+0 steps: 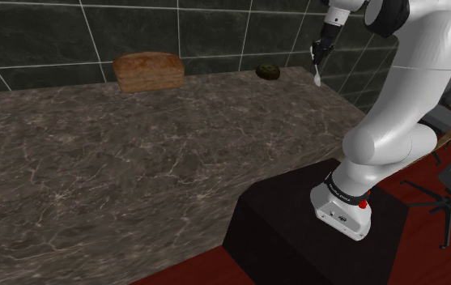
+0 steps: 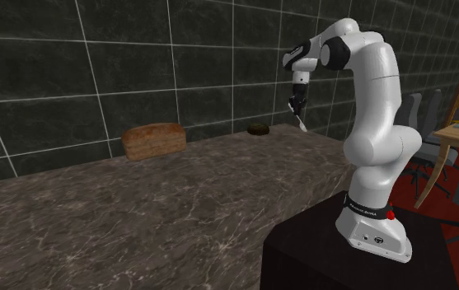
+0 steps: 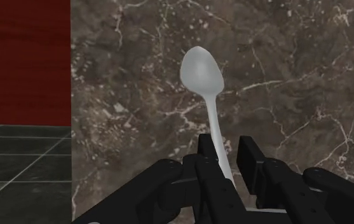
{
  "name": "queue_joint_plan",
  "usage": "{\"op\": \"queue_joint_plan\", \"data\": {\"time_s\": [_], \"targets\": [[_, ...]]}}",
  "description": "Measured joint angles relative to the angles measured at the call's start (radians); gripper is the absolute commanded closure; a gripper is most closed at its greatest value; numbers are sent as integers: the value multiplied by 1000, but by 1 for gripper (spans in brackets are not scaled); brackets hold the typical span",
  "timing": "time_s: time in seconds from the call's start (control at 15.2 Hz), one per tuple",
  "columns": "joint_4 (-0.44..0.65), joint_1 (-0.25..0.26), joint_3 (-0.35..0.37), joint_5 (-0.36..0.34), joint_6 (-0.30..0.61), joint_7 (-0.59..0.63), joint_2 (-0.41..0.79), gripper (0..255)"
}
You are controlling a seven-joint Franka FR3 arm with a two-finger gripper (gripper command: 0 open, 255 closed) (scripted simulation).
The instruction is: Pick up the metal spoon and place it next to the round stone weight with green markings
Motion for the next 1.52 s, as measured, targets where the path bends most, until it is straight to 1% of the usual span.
{"op": "queue_joint_plan", "data": {"time_s": [1.19, 1.52], "targets": [[-157, 2, 13, 30, 216, -31, 64, 255], [-155, 0, 15, 34, 224, -34, 75, 255]]}}
